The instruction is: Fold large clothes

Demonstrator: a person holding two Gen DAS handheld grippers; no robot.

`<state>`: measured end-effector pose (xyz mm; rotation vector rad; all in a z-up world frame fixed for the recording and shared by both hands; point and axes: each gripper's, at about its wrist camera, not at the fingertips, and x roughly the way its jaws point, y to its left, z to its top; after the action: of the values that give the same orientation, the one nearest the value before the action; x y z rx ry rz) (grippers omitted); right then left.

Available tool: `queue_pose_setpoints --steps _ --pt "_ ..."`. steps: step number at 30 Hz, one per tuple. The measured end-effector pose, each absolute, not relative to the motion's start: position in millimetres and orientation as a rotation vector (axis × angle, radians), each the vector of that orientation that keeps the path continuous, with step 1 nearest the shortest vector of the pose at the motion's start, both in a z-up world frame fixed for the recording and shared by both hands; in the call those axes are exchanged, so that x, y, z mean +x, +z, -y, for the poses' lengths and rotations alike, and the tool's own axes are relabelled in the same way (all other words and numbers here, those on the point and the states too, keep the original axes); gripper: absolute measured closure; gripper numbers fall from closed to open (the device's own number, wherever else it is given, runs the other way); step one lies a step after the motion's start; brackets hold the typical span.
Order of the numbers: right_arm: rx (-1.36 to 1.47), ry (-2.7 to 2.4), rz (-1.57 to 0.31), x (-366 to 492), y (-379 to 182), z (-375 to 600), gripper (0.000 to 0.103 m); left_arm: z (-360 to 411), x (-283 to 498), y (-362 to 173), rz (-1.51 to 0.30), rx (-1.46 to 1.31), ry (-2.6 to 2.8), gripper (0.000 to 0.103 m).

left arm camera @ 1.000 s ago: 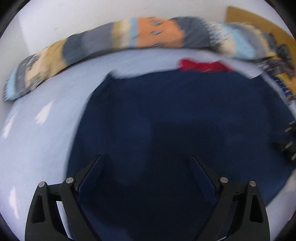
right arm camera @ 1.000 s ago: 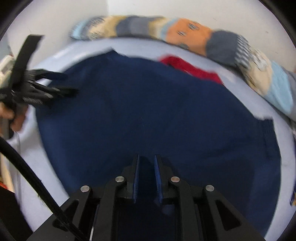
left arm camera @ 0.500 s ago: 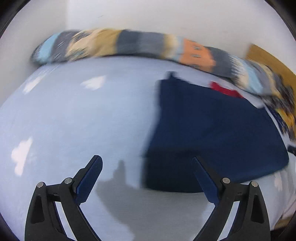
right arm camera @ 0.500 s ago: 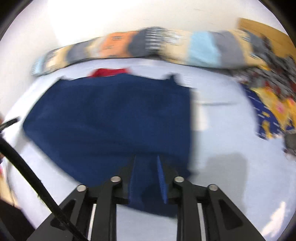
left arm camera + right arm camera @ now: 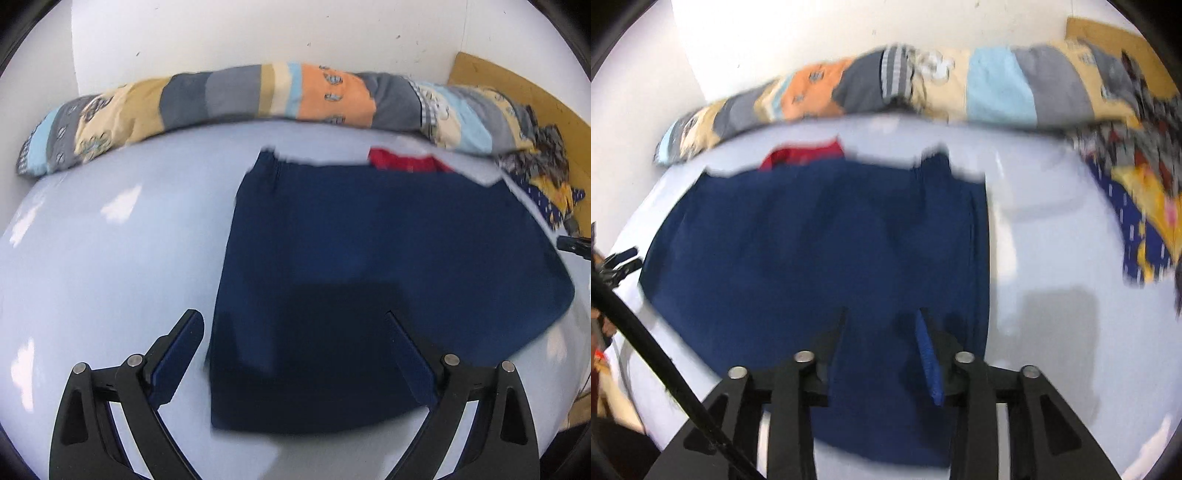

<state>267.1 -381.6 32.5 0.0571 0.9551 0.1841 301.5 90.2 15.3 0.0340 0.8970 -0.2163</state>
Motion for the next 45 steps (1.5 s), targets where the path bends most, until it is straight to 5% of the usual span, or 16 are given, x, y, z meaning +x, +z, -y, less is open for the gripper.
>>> queue_pose_setpoints --steps 9,13,15,18,21,22,33,45 --pt "0.228 0.105 -1.014 390.8 -0.7 403.0 0.053 -65.7 403.8 -23.0 -1.000 0.010 -0.166 0.006" --pt "0.289 0.056 -1.070 393.7 -21.7 432.5 0.084 -78.4 414.8 -45.9 -1.048 -0.028 -0.134 0.005" --pt "0.286 0.039 -1.061 381.6 -17.5 437.7 0.084 -90.5 411.8 -45.1 -1.050 -0.101 -0.136 0.005" --pt "0.268 0.032 -1.041 353.3 -4.7 440.0 0.076 -105.5 389.4 -36.3 -1.033 -0.113 -0.131 0.005" --pt "0.315 0.079 -0.990 310.0 5.5 448.0 0.041 -127.8 353.7 -31.1 -1.039 -0.166 -0.146 0.005" --pt "0.339 0.098 -0.982 289.0 8.1 452.0 0.038 -137.3 338.3 -30.5 -1.048 -0.197 -0.157 0.005" --pt "0.724 0.210 -1.049 155.9 -34.1 480.5 0.036 -165.7 246.8 -48.9 -1.098 -0.411 -0.241 0.004" --pt "0.863 0.383 -1.007 201.0 -55.5 431.2 0.033 -121.8 310.7 -57.7 -1.127 -0.562 -0.347 0.001"
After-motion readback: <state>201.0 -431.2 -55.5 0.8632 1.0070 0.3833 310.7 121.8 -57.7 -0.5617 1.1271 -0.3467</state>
